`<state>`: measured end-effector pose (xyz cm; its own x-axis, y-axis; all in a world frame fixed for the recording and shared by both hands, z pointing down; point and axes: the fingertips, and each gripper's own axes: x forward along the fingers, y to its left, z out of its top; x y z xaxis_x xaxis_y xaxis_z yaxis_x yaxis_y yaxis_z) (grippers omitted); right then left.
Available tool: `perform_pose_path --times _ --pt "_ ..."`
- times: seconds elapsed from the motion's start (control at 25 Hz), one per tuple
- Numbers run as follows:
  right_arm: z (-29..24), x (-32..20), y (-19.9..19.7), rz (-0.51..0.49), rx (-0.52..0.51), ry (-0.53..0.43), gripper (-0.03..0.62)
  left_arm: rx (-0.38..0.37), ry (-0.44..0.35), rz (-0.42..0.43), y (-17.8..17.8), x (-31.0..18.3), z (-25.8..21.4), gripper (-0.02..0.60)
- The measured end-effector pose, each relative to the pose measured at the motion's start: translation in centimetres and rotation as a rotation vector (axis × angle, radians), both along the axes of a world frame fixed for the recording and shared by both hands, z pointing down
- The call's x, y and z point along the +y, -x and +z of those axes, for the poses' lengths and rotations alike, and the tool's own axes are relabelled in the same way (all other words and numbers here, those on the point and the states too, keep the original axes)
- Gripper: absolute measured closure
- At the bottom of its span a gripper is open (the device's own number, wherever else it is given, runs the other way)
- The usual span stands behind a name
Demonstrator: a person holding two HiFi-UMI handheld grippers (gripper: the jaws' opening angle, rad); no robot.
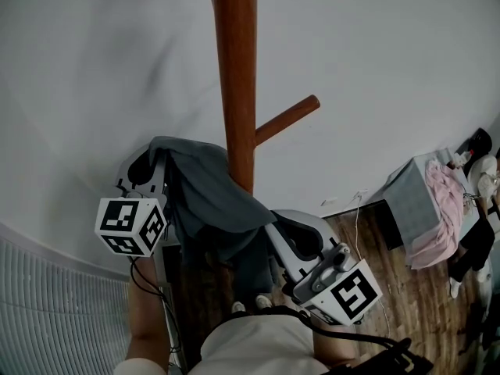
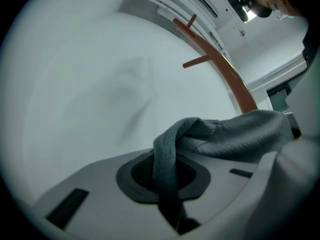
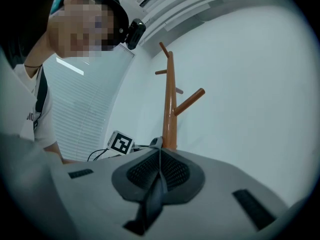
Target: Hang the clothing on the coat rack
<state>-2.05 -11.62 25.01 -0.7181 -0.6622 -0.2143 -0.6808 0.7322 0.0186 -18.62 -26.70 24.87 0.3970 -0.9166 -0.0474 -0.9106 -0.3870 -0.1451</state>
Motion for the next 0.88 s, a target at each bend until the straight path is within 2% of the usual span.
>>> perform_pose_path --times 0.72,0.88 --pt "3.0 0.1 0.6 -0.014 0.050 0.075 0.571 -0.034 0.113 0.026 -1.1 -0.4 5.4 0.548" --pt "2.7 -0.1 0.5 -0.008 0.025 0.072 0.571 -0.027 0.135 0.033 -1.3 -0.6 6.3 0.548"
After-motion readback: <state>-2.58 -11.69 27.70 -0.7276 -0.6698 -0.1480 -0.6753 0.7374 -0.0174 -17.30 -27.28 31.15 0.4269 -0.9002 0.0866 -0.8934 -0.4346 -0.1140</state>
